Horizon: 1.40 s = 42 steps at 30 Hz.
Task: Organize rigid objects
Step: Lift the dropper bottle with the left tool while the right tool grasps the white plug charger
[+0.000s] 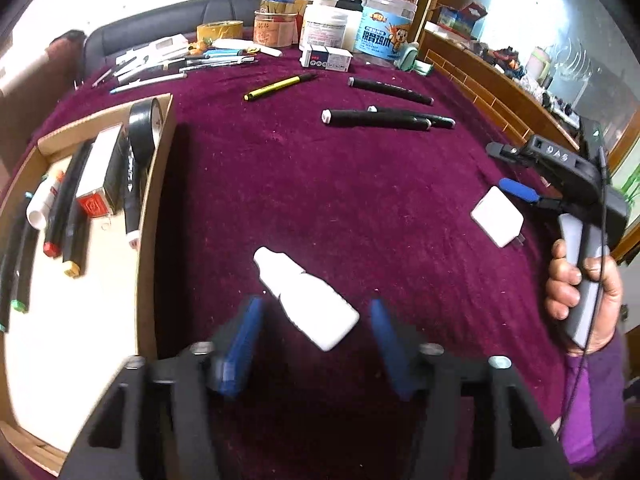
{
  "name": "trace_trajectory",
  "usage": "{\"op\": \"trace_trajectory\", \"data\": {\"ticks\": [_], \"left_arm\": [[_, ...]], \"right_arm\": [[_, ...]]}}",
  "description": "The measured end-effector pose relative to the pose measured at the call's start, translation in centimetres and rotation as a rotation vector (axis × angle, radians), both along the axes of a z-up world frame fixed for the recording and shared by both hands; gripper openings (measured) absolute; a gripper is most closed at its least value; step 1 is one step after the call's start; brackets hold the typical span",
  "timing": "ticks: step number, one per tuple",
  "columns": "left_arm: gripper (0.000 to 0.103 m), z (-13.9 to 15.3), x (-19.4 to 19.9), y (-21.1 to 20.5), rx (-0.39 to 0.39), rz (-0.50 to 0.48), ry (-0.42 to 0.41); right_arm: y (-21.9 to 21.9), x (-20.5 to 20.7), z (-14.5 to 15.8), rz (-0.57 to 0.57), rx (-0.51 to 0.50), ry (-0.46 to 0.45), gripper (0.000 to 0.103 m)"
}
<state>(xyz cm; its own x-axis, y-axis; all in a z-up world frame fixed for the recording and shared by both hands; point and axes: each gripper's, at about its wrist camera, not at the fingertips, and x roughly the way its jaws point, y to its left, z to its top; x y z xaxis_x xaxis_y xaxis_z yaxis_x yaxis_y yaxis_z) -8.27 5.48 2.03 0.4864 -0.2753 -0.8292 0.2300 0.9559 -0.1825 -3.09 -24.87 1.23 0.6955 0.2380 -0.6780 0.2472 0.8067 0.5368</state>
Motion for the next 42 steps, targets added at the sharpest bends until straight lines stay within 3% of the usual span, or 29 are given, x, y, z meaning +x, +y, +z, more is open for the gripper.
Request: {"op": "trace_trajectory", "data": {"ticks": [4, 8, 9, 10, 11, 13, 22, 28, 32, 34, 42], "left_arm": [[0.071, 0.2, 0.2, -0.5, 0.018, 0.008, -0.009], [0.068, -1.0, 1.4, -1.5, 0.057, 0.013, -0.009], [0.062, -1.0, 1.2, -1.7, 0.073, 0.02, -0.039], [0.036, -1.0, 0.9, -2.0, 0.096, 0.009, -0.061], [0.027, -1.0, 0.7, -2.2, 0.103, -0.003, -0.067], [0.027, -0.8, 0.4, -1.7, 0.013, -0.022, -0.04], [0.027, 3.4, -2.6, 1.2, -0.087, -0.028, -0.124], [0.027, 4.7, -3.5, 4.1, -0.151, 0.003, -0.152], [0.027, 4.6, -3.5, 6.4, -0.16, 0.057, -0.159], [0.027, 4.4, -3.4, 7.8, -0.16, 0.092, -0.155], [0.027, 3.1, -3.2, 14.0, -0.149, 0.242, -0.129]], "right_arm": [[0.2, 0.1, 0.1, 0.002, -0.022, 0.004, 0.066], [0.5, 0.2, 0.1, 0.006, -0.046, 0.007, 0.067], [0.5, 0.2, 0.1, 0.008, -0.049, 0.007, 0.067], [0.6, 0.2, 0.1, 0.009, -0.051, 0.006, 0.068], [0.6, 0.2, 0.1, 0.012, -0.05, 0.004, 0.069], [0.6, 0.3, 0.1, 0.016, -0.047, 0.001, 0.071], [1.4, 0.0, 0.9, 0.091, -0.037, 0.014, 0.075], [6.6, -1.8, 2.3, 0.322, -0.292, 0.065, 0.075], [9.5, -2.5, 1.5, 0.39, -0.48, 0.092, 0.074], [9.8, -2.7, 1.0, 0.372, -0.531, 0.116, 0.052], [10.4, -3.6, 2.9, 0.382, -0.424, 0.092, 0.051]]}}
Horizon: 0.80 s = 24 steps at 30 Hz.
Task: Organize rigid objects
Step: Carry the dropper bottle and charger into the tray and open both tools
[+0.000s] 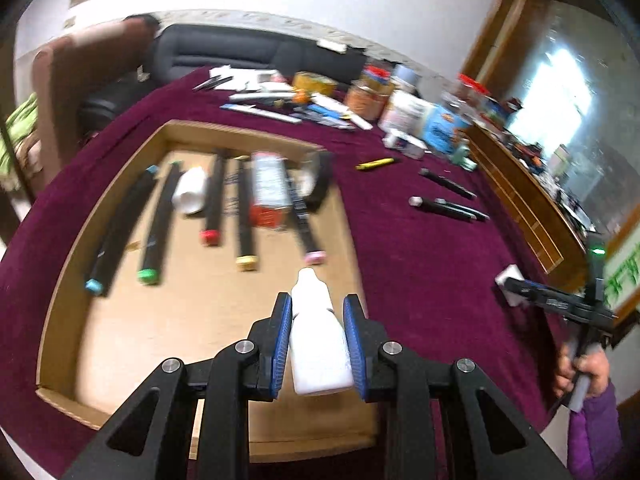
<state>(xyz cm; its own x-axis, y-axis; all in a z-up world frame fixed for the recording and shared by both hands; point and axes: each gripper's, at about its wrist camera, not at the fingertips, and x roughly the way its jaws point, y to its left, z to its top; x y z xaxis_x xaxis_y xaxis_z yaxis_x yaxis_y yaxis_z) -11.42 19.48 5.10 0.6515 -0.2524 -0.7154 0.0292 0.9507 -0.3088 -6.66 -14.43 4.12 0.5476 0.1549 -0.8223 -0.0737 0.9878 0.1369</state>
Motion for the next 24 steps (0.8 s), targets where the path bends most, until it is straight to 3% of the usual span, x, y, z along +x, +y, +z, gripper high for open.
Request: {"op": "trace_trajectory", "data": {"ticks": [9, 14, 15, 17, 24], "left_arm": [[0.027, -3.8, 2.6, 2.9, -0.034, 0.073, 0.148], [0.029, -3.8, 3.3, 3.9, -0.034, 0.113, 0.141], [0.032, -3.8, 3.3, 4.1, -0.036, 0.113, 0.138], [0.054, -3.5, 3.1, 4.7, -0.057, 0.117, 0.124], [0.065, -1.5, 0.3, 7.8, -0.112, 0.174, 0.038]], "right_arm": [[12.1, 0.3, 4.3, 0.271, 0.092, -0.04, 0.051], [19.8, 1.0, 4.2, 0.402, 0.131, 0.005, 0.051], [21.0, 1.1, 4.0, 0.418, 0.122, 0.008, 0.051], [23.5, 1.2, 3.7, 0.451, 0.103, 0.017, 0.051], [28.9, 2.2, 2.0, 0.517, 0.024, 0.05, 0.051]]}}
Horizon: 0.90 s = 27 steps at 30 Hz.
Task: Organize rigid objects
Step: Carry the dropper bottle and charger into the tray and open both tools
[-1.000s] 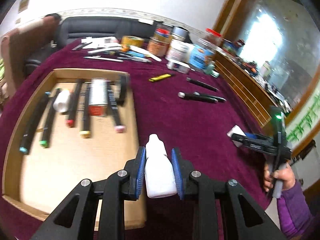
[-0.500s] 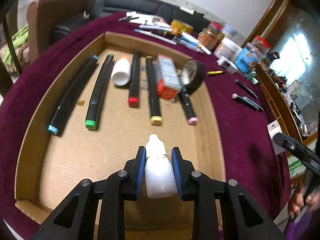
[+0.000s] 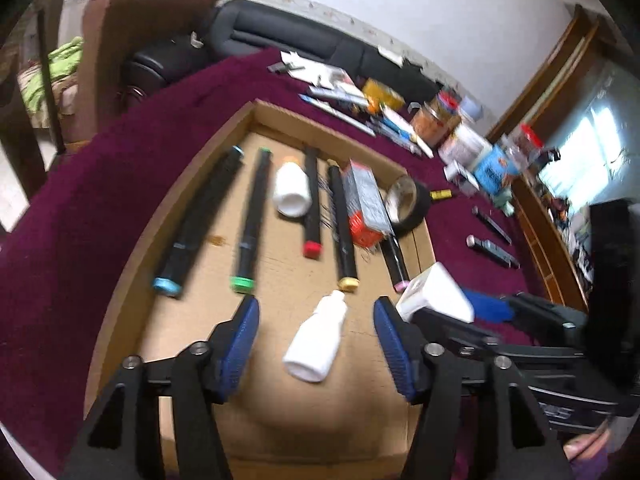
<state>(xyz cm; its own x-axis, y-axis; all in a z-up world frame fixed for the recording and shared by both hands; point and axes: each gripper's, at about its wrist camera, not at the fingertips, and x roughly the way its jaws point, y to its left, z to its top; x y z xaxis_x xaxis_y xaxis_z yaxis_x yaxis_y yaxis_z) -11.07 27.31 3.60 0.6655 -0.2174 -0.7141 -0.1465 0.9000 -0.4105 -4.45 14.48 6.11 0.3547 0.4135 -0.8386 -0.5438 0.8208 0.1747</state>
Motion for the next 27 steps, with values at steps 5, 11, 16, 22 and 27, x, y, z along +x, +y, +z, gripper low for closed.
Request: {"op": "trace_trajectory", "data": {"ticks": [5, 11, 16, 22, 27], "left_arm": [[0.068, 0.7, -1.6, 2.8, -0.04, 0.067, -0.035], [0.069, 0.4, -1.9, 3.5, -0.048, 0.084, -0.033], [0.076, 0.4, -1.9, 3.3, -0.045, 0.088, -0.031], [0.078, 0.9, -2.1, 2.6, 0.008, 0.093, -0.027], [0.08, 1.5, -2.1, 0.7, 0.099, 0.074, -0.035]], "right_arm": [[1.8, 0.7, -1.3, 0.014, -0.043, 0.009, 0.051], [2.6, 0.7, -2.3, 0.01, -0.078, 0.019, 0.052], [2.2, 0.5, -1.8, 0.006, -0.072, -0.002, 0.06], [0.0, -0.2, 0.2, -0.026, -0.036, -0.074, 0.066], [-3.4, -0.2, 0.6, -0.108, -0.018, -0.105, 0.069]]}}
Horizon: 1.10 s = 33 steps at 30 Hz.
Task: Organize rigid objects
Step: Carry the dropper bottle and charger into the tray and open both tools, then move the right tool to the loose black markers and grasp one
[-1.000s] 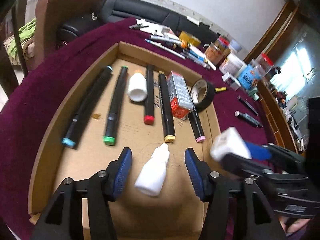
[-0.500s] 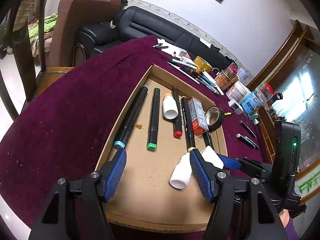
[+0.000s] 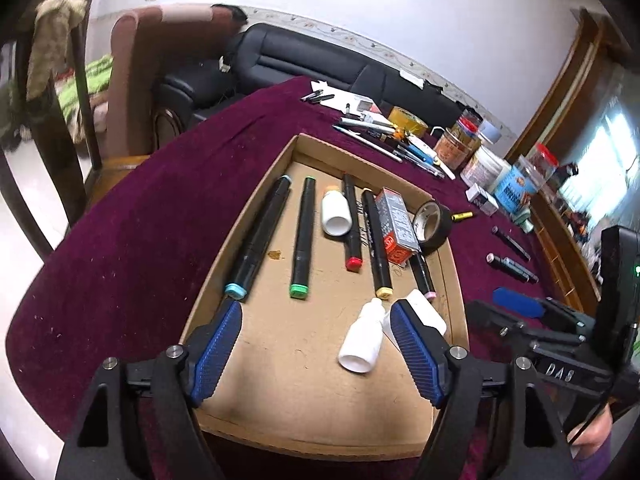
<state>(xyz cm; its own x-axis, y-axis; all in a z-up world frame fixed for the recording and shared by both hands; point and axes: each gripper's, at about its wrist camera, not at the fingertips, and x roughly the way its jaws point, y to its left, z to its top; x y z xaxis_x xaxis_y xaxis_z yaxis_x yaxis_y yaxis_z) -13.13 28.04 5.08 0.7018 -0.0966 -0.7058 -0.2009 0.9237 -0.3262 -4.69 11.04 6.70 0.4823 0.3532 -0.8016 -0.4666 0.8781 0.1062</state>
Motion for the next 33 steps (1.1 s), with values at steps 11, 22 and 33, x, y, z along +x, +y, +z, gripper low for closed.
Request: {"op": "trace_trajectory", "data": {"ticks": [11, 22, 33], "left_arm": [[0.081, 1.1, 0.6, -6.9, 0.084, -0.149, -0.002], [0.081, 1.5, 1.4, -16.3, 0.177, -0.353, 0.004], [0.081, -0.8, 2.7, -22.7, 0.225, -0.48, 0.041]], "right_arm": [[-8.8, 0.2, -0.5, -0.245, -0.104, -0.107, 0.069], [-16.0, -0.2, -0.5, -0.373, -0.114, -0.142, 0.07], [-21.4, -0.6, -0.4, -0.475, -0.127, -0.16, 0.07]]}}
